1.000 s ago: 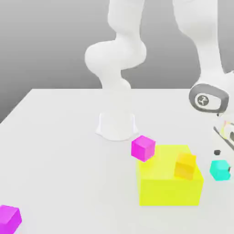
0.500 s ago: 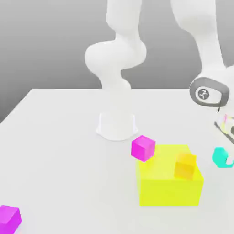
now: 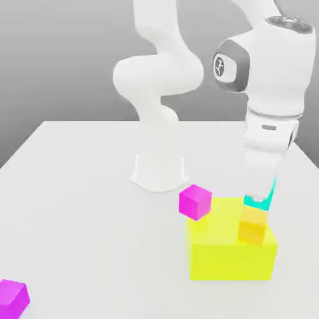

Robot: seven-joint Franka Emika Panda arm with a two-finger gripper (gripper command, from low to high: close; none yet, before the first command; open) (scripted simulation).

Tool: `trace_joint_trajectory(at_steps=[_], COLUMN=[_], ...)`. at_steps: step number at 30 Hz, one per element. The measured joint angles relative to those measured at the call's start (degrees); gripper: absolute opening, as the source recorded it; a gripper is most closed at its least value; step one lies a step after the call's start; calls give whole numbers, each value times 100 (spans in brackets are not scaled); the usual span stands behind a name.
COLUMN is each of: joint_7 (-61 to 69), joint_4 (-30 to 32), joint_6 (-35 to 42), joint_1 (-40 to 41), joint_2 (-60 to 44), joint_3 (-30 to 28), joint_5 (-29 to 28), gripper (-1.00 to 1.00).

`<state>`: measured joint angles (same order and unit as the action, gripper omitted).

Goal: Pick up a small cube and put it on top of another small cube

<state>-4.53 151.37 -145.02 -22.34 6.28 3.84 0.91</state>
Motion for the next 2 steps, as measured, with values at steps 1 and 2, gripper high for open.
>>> trace_joint_trajectory(at_steps=[1,2], joint_7=[0,0], joint_4=[0,0], joint_6=[0,0], joint_1=[0,0], joint_2=[0,0], joint_3=[0,0], joint_5=[0,0], gripper=[100,100])
